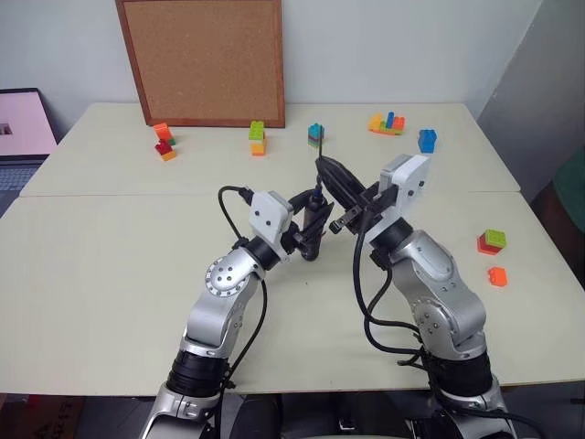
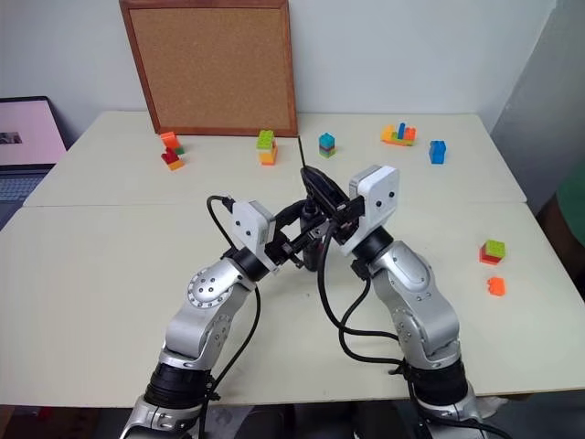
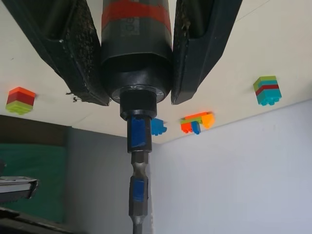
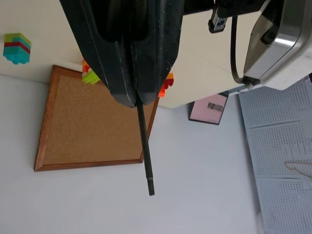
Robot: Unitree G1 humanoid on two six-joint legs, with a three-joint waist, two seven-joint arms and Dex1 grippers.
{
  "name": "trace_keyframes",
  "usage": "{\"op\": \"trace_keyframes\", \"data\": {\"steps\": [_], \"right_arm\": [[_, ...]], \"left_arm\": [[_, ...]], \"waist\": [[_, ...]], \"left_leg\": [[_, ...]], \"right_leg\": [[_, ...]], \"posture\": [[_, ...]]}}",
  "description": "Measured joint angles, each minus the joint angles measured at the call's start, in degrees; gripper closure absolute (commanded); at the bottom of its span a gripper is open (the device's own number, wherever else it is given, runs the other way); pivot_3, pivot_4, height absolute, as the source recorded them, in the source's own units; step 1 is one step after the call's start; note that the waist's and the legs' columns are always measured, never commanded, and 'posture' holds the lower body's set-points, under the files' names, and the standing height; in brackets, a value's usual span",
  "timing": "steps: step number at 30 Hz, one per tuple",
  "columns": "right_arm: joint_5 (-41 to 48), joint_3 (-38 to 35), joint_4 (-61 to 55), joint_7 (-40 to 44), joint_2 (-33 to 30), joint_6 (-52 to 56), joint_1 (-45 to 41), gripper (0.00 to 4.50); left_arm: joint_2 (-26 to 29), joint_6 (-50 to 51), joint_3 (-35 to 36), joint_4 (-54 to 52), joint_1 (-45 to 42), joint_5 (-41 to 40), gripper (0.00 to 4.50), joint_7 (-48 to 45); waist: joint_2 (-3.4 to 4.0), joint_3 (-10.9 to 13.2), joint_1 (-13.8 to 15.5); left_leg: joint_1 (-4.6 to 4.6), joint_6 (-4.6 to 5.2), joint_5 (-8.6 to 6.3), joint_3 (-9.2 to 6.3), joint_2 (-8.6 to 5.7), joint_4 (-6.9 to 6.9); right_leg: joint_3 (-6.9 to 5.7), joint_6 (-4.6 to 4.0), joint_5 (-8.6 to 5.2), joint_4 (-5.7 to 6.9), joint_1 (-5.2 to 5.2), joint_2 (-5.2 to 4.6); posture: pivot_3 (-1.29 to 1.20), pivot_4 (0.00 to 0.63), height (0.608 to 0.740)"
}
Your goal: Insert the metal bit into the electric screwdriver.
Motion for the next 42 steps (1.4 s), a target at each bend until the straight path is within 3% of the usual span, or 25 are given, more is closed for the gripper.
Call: {"op": "trace_keyframes", "data": {"steps": [13, 23, 24, 25, 31, 36, 40, 42], "right_arm": [[4.55, -2.95, -2.11, -3.23, -2.25, 15.91, -3.82, 4.50], [7.90, -5.04, -3.60, -3.41, -4.40, 21.39, -5.72, 4.50], [8.27, -5.32, -3.67, -3.36, -4.45, 21.69, -5.72, 4.09], [8.36, -5.48, -3.91, -3.30, -4.88, 22.18, -5.71, 4.05], [8.36, -6.62, -4.22, -3.29, -7.45, 22.68, -5.70, 2.61], [8.33, -12.93, -5.20, -3.66, -11.82, 22.76, -5.77, 1.48], [7.71, -16.94, -5.50, -4.33, -16.50, 22.74, -5.48, 0.56], [7.71, -18.34, -5.83, -2.09, -21.40, 22.40, -4.46, 0.53]], "left_arm": [[0.38, -0.16, -0.06, 0.00, 0.20, 0.34, 2.87, -0.13], [0.38, -0.30, -0.07, -0.05, 0.18, 0.59, 2.87, -0.17], [0.38, -0.30, -0.09, -0.06, 0.18, 0.63, 2.87, -0.19], [0.38, -0.31, -0.13, -0.11, 0.18, 0.72, 2.87, -0.19], [0.33, -0.32, -0.16, -0.35, 0.19, 0.71, 2.87, -0.21], [0.49, -0.20, -0.30, -0.74, 0.04, 0.74, 2.87, -0.28], [4.06, -0.42, -1.13, 0.66, -3.88, 4.71, 2.87, -0.59], [7.31, -1.20, -2.11, 3.42, -8.29, 8.34, 2.87, -1.73]], "waist": [[0.01, 0.00, -0.32], [0.00, 0.00, -1.06], [0.00, 0.00, -1.06], [0.01, 0.00, -1.07], [0.00, 0.00, -1.07], [0.00, 0.01, -1.05], [0.01, 0.04, -1.04], [0.02, 0.11, -0.89]], "left_leg": [[0.37, 0.00, -0.01, -0.01, 0.03, -0.09], [0.33, 0.00, -0.01, -0.02, 0.03, -0.15], [0.33, 0.01, -0.01, -0.02, 0.03, -0.15], [0.33, 0.01, -0.01, -0.01, 0.03, -0.16], [0.19, 0.01, -0.01, -0.01, 0.04, -0.20], [-0.05, 0.01, -0.01, -0.01, 0.00, -0.19], [-0.55, 0.01, -0.01, 0.02, -0.02, -0.14], [-0.64, 0.01, -0.01, -0.03, -0.02, -0.15]], "right_leg": [[-0.04, -0.08, -0.06, -0.11, 0.38, 0.01], [-0.04, -0.08, -0.07, -0.24, 0.39, 0.01], [-0.04, -0.08, -0.07, -0.25, 0.39, 0.01], [-0.05, -0.08, -0.07, -0.27, 0.39, 0.01], [-0.11, -0.07, -0.06, -0.51, 0.39, 0.01], [-0.11, -0.05, -0.05, -0.71, 0.33, 0.01], [-0.18, -0.03, -0.03, -0.59, -0.17, 0.06], [-0.26, -0.03, -0.03, -0.62, -0.24, 0.15]], "posture": [[0.00, 0.150, 0.740], [0.00, 0.150, 0.740], [0.00, 0.150, 0.740], [0.00, 0.150, 0.740], [0.00, 0.150, 0.740], [0.00, 0.150, 0.740], [0.00, 0.150, 0.740], [0.00, 0.150, 0.740]]}}
